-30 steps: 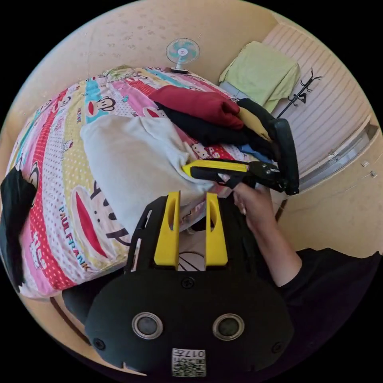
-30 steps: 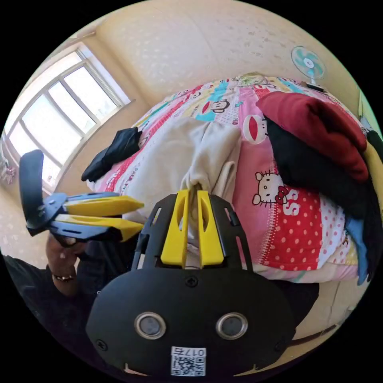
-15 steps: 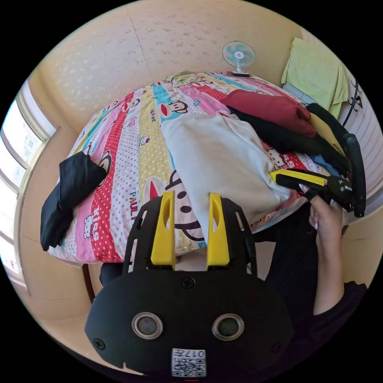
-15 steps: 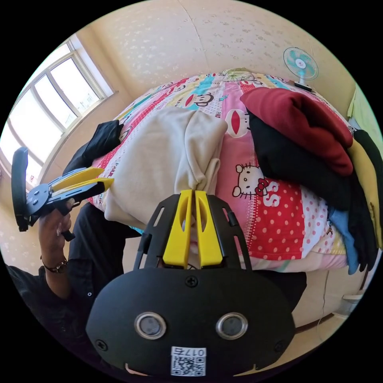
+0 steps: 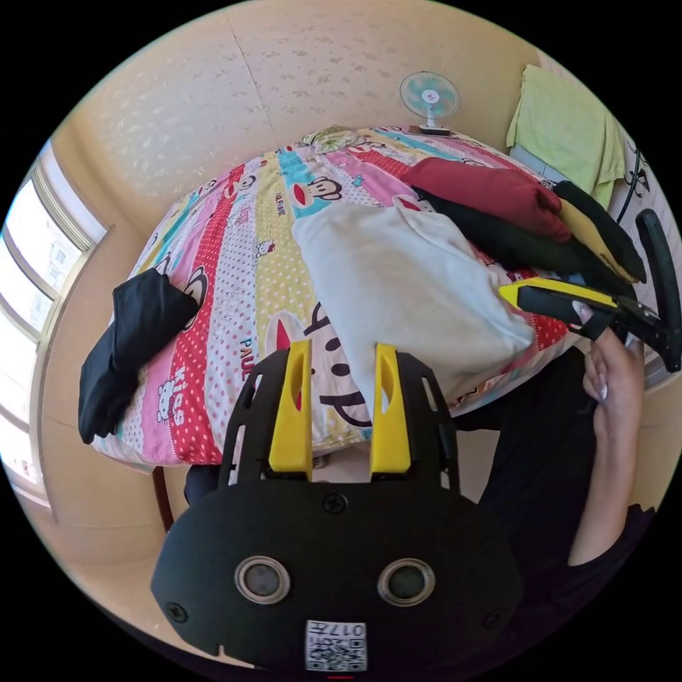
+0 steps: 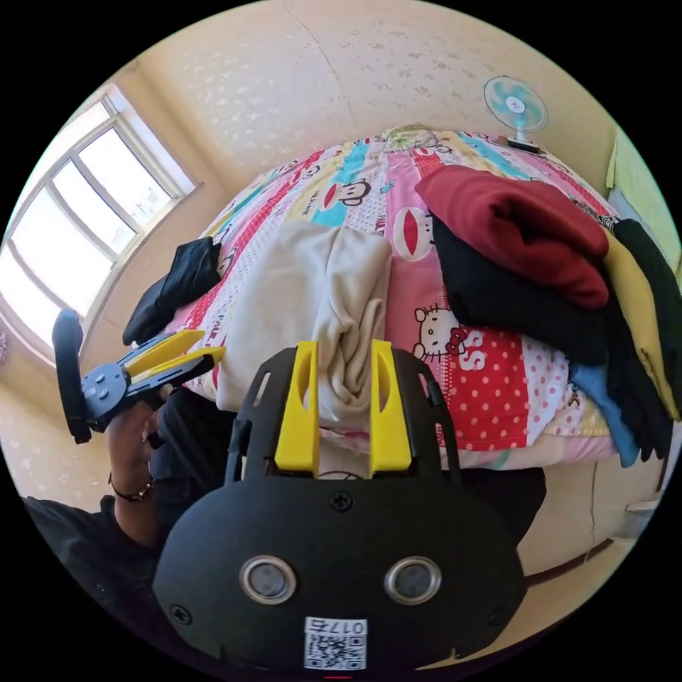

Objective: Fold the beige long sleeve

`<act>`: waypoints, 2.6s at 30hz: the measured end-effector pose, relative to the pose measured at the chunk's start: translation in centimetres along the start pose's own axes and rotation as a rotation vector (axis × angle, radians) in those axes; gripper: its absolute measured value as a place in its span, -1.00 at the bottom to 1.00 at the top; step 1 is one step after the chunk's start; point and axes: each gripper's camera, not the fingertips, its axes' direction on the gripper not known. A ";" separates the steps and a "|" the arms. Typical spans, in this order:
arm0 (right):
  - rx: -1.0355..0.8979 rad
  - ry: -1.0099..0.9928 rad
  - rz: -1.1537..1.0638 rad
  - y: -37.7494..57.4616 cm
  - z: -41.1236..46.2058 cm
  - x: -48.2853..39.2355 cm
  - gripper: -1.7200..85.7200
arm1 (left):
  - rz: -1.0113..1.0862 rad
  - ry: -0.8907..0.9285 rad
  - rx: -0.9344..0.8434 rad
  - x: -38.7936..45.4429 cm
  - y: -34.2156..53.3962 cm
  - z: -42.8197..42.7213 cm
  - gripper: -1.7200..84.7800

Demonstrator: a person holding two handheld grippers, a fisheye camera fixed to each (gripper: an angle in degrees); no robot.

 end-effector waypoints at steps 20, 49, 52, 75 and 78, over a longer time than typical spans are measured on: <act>-0.350 -0.077 -0.005 -5.2 -5.0 11.5 -0.87 | -0.303 0.839 -0.109 -20.7 -0.6 3.9 -0.48; 0.002 -1.376 0.445 -0.9 -16.5 32.7 -0.50 | 0.026 1.235 -0.093 -26.0 1.8 -11.9 -0.76; 0.111 -1.480 0.339 -2.3 -22.2 34.3 -0.52 | 0.038 1.305 -0.018 -27.7 2.3 -15.7 -0.74; 0.287 -0.684 0.568 -15.2 -16.5 51.8 -0.64 | 0.075 1.097 -0.181 -23.7 -1.5 -17.5 -0.75; 0.228 -0.490 0.510 -12.6 -16.1 46.5 -0.63 | 0.111 0.756 -0.243 -23.9 -3.8 -18.5 -0.71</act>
